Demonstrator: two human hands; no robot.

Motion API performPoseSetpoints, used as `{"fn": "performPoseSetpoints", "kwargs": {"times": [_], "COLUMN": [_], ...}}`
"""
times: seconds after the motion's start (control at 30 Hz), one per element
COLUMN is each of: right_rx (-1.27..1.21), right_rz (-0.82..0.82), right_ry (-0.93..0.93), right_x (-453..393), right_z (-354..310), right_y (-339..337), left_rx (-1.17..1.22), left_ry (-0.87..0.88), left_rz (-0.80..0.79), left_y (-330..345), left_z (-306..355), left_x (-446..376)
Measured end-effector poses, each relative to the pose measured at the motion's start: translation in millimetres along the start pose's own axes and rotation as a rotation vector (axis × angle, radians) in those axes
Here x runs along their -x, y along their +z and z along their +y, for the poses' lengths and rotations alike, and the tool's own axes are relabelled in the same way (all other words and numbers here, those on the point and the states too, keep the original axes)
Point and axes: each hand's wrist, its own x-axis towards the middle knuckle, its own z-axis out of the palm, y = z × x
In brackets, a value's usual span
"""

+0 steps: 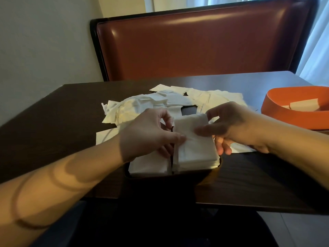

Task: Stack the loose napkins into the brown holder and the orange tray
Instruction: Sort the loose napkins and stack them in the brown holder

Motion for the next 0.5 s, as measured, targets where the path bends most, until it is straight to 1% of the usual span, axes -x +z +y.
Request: {"fn": "performPoseSetpoints", "kwargs": {"times": [0.07,0.13,0.17,0.2,0.23,0.27,0.33,0.4,0.47,0.5], "right_rx": [0.149,0.381,0.476,0.519,0.53,0.544,0.606,0.666,0.706,0.721], "right_rz": [0.064,0.22,0.313,0.366,0.366,0.317,0.156,0.026,-0.042,-0.06], "right_ry": [-0.009,-0.078,-0.153,-0.242,-0.333,-0.414,-0.501,-0.5,-0.487,-0.477], "right_x": [-4,-6,-5,-2,1,4,5,3,1,1], "right_z": [1,3,4,5,5,6,9,12,15,15], "right_y": [2,1,-1,-2,-4,-5,-4,0,4,6], "left_rx": [-0.063,-0.212,-0.292,-0.367,-0.439,-0.514,-0.687,-0.829,-0.897,-0.905], "left_ry": [0.027,0.1,0.152,0.2,0.246,0.286,0.334,0.285,0.2,0.201], "left_rz": [0.003,0.01,0.02,0.033,0.035,0.012,-0.117,-0.237,-0.307,-0.32], "left_y": [0,-9,-16,-25,-35,-46,-62,-69,-68,-66], "left_z": [0,2,3,6,7,7,1,-7,-16,-21], "left_x": [1,2,2,3,4,4,9,15,21,22]}}
